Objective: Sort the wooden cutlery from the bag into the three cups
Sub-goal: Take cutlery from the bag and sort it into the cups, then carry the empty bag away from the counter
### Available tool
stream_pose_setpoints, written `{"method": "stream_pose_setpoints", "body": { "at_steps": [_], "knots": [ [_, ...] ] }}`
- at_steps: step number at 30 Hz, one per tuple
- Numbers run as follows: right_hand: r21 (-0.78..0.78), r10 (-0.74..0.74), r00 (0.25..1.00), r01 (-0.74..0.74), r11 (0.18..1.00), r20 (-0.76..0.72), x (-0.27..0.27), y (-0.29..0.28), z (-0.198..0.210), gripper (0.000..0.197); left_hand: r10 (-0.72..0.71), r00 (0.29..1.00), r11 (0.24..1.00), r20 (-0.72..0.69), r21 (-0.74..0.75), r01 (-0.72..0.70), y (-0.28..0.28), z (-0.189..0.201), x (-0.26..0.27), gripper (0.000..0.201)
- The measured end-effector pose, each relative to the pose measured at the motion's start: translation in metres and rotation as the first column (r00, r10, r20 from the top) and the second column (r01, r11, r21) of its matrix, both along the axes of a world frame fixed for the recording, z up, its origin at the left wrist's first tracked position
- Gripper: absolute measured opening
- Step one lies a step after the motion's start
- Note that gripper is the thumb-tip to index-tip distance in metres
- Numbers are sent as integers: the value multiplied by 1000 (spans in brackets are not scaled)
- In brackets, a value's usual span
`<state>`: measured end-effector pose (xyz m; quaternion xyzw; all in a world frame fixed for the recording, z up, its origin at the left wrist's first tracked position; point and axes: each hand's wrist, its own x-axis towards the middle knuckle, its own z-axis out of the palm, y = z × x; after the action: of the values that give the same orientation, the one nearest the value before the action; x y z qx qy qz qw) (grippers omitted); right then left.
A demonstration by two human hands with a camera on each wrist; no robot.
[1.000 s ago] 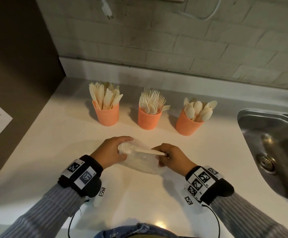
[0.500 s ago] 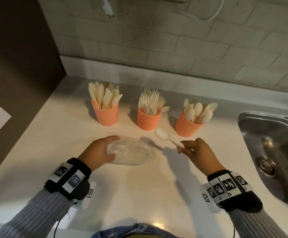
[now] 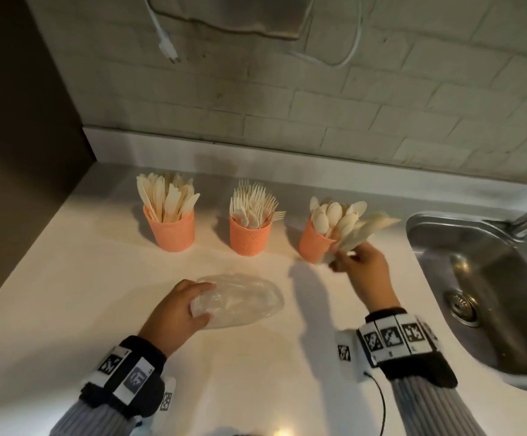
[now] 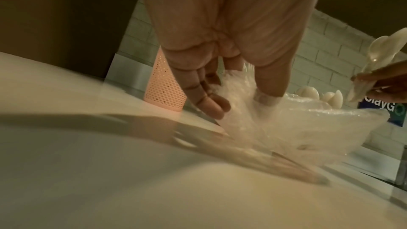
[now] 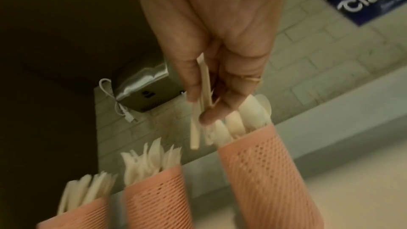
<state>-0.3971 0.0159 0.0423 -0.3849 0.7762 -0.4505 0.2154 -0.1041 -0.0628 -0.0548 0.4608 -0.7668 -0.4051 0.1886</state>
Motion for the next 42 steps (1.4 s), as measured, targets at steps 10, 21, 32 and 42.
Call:
{"method": "stream_pose_setpoints", "body": {
  "at_steps": [10, 21, 32, 42],
  "knots": [
    [212, -249, 940, 299, 930, -233, -19, -66, -23, 22, -23, 999, 999, 37, 33, 22, 9, 5, 1, 49],
    [50, -303, 912, 329, 943, -277, 4, 39, 6, 34, -190, 981, 981, -44, 27, 191, 16, 25, -16, 49],
    [605, -689, 716, 600, 523, -114, 92, 333, -155, 40, -718, 681, 664, -141, 156, 732, 146, 40, -144, 39],
    [801, -862, 465, 429, 418, 201, 123, 443, -323, 42, -919, 101, 208, 381, 250, 946, 329, -94, -254, 33]
  ]
}}
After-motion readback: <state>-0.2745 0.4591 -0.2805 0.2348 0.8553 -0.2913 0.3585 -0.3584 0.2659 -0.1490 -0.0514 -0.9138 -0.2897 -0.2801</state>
